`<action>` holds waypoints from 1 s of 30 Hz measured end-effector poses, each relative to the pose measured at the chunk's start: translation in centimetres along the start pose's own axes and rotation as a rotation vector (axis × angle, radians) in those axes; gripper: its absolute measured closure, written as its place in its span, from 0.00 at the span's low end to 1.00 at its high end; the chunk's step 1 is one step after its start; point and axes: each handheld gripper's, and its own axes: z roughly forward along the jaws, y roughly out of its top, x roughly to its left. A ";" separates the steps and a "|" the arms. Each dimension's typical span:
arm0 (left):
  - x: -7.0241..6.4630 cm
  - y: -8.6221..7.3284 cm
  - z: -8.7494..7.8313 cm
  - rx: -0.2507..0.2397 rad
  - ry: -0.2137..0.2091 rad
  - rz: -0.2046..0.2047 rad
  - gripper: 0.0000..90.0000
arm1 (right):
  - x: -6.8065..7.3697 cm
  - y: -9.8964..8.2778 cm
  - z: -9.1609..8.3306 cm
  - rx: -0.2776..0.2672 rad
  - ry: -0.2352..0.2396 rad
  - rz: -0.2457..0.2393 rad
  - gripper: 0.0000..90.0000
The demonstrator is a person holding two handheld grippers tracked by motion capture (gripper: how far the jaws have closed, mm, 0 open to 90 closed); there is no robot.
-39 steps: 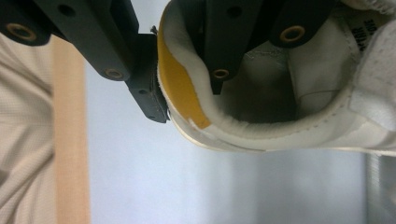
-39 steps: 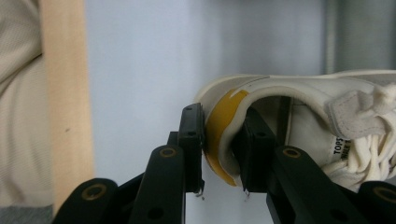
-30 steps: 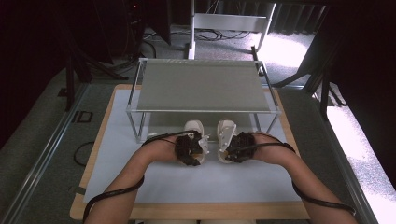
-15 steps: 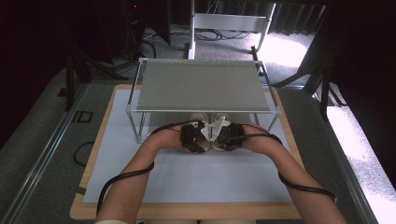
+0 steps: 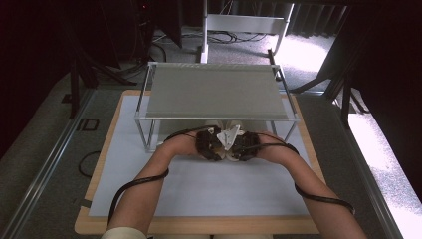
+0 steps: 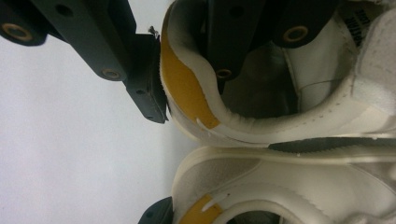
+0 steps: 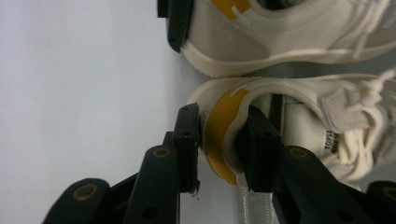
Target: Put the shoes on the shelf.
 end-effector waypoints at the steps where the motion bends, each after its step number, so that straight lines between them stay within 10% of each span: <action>1: 0.0 0.0 0.0 -0.010 0.002 -0.015 0.86 | 0.0 -0.1 0.0 -0.008 -0.009 0.004 0.75; 14: -0.4 0.5 -0.4 -0.084 0.157 -0.207 0.55 | -0.2 -1.2 -2.4 -0.105 -0.131 0.115 0.61; 30: -2.7 0.3 -3.0 -0.065 0.280 -0.273 0.53 | 1.7 -2.2 -2.9 -0.192 -0.153 0.198 0.61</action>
